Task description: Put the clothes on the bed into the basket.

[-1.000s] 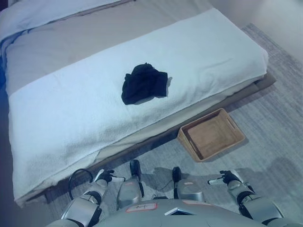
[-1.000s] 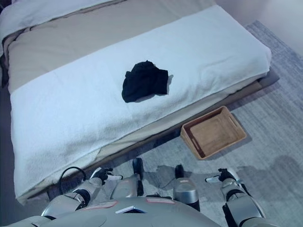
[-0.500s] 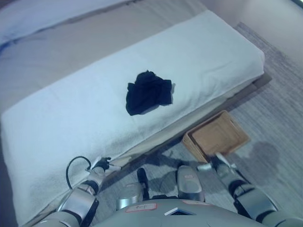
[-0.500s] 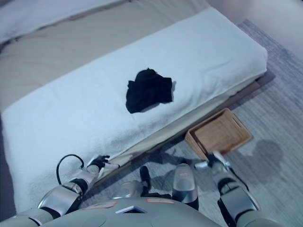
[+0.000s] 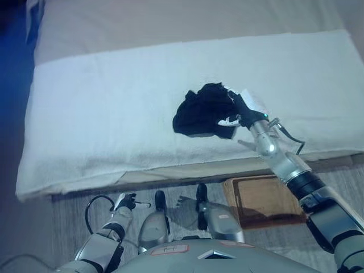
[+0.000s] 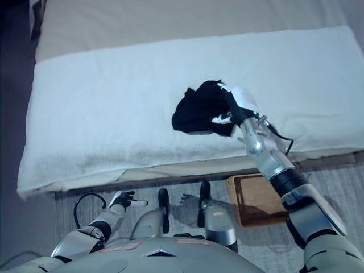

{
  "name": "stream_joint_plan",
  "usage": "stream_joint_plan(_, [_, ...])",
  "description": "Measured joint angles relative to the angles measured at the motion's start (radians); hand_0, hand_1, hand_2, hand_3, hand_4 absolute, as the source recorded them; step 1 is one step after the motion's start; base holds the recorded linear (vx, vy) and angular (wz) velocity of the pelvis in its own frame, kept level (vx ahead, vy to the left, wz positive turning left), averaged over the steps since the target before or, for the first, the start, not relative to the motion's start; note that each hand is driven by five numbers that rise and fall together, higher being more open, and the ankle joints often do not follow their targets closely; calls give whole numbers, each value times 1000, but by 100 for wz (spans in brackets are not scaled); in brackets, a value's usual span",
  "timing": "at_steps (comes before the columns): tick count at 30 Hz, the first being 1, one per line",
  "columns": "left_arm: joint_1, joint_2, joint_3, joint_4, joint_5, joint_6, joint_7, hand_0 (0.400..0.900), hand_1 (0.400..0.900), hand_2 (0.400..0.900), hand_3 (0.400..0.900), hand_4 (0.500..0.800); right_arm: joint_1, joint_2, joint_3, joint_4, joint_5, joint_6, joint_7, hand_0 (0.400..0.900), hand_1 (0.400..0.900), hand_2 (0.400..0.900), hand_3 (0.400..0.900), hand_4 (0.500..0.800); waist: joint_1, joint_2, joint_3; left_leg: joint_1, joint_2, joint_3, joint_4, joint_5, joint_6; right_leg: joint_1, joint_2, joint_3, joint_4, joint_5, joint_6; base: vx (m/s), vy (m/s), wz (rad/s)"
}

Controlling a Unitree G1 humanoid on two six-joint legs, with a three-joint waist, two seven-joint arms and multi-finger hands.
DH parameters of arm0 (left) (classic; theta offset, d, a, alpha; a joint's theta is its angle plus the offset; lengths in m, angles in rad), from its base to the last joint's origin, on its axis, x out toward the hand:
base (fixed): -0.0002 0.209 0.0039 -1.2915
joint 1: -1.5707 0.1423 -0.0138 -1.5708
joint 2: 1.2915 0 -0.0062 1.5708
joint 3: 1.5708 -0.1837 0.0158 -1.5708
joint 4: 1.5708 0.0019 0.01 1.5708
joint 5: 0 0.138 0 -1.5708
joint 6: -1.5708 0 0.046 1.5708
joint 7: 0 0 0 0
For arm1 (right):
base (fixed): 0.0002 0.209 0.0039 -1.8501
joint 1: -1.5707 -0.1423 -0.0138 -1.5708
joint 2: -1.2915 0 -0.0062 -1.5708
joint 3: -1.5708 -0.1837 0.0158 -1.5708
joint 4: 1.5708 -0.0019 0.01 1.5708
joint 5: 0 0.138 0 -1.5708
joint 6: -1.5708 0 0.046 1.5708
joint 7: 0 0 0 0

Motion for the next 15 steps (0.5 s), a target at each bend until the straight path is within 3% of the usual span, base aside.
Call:
stream_joint_plan(10, [-150,64,-9,12,-84,-31,72,900,900,900,900,800,-314,90,167,378,1,50,-59,900,900,900,900,800,50,48,97,-161,-10,5,-11,34,2,-184,-13,16,27,16,-5,0,-36,5])
stream_joint_plan(15, [-193,82,-42,15,-120,-49,87,900,900,900,900,800,-514,107,164,548,20,53,-105,900,900,900,900,800,67,67,114,-249,-9,-4,-11,57,-2,-276,-12,8,46,16,-6,42,-16,20])
